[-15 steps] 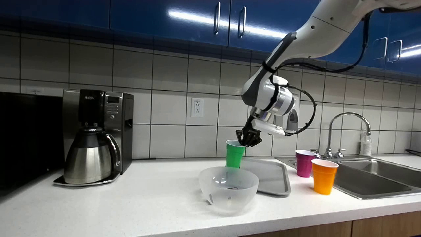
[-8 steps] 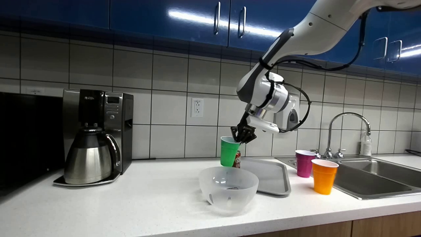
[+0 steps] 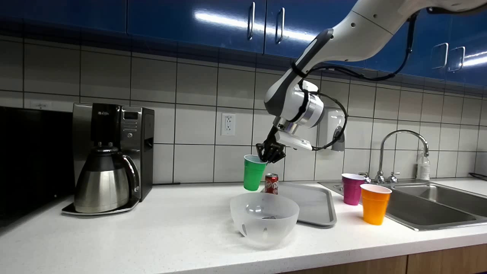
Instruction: Remove the cups from the tray.
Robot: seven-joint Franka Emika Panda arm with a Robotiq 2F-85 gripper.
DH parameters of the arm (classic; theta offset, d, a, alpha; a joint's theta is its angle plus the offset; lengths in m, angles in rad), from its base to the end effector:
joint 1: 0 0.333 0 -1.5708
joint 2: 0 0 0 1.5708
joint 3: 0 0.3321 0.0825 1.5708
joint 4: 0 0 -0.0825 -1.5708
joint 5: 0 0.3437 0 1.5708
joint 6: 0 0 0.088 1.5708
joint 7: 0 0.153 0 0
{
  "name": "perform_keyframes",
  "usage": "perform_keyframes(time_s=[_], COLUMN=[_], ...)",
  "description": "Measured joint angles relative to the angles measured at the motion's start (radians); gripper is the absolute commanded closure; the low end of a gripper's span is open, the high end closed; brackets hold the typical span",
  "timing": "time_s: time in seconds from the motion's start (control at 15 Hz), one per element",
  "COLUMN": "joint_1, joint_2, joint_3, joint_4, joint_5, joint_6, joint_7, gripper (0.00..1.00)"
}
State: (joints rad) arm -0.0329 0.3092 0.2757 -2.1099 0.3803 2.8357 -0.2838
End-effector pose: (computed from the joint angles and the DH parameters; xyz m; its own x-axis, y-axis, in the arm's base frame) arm 0.5962 0.1264 0.3204 0.9045 0.0944 0.4158 0.1994 -0.9556 -0.2168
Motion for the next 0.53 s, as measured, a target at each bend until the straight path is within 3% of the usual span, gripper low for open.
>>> perform_keyframes(time_s=[0.53], joint_1=[0.095], joint_2=[0.062], joint_3=[-0.029], joint_4=[0.066], joint_5=[-0.132], joint_6=[-0.002], joint_7=[0.108], gripper=[0.99])
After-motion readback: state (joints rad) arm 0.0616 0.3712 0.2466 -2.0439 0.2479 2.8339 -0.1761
